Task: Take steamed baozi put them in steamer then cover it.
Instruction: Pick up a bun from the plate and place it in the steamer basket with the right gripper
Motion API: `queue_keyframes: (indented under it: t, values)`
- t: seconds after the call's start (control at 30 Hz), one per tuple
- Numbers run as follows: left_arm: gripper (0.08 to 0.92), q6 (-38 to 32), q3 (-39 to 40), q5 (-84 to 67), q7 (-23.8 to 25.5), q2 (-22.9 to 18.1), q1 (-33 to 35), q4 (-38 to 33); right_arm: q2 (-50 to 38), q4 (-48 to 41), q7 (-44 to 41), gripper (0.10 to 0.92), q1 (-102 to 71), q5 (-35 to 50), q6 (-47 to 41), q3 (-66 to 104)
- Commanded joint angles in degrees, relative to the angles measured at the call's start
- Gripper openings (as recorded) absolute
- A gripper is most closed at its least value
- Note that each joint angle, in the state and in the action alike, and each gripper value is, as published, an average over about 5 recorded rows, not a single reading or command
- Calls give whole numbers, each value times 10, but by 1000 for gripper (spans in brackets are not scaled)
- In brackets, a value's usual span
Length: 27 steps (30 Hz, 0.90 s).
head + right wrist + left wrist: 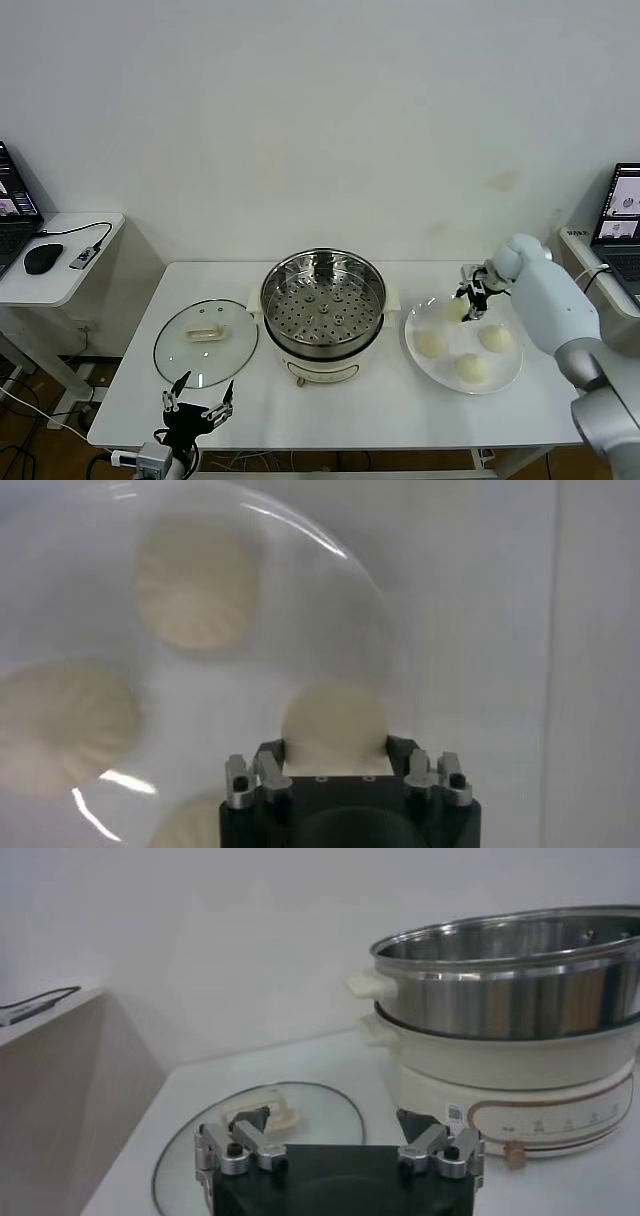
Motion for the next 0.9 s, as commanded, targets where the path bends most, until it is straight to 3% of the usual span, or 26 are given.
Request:
queue_keyframes:
  t: [0.03, 0.2, 0.5, 0.67, 0.9]
  values:
    - [823, 1, -2, -2, -3, 0, 4, -11, -40, 87, -50, 628, 100, 137, -20, -111]
    - [823, 1, -9, -2, -3, 2, 14, -27, 0, 74, -69, 628, 209, 210, -24, -205]
    - [823, 0, -13, -3, -15, -4, 13, -27, 139, -2, -107, 631, 304, 265, 7, -255]
    - [823, -4, -13, 5, -24, -4, 15, -20, 202, -73, -162, 635, 312, 302, 155, -235]
    - [823, -8, -15, 13, -27, -11, 21, -22, 224, -55, -152, 638, 272, 302, 363, -237]
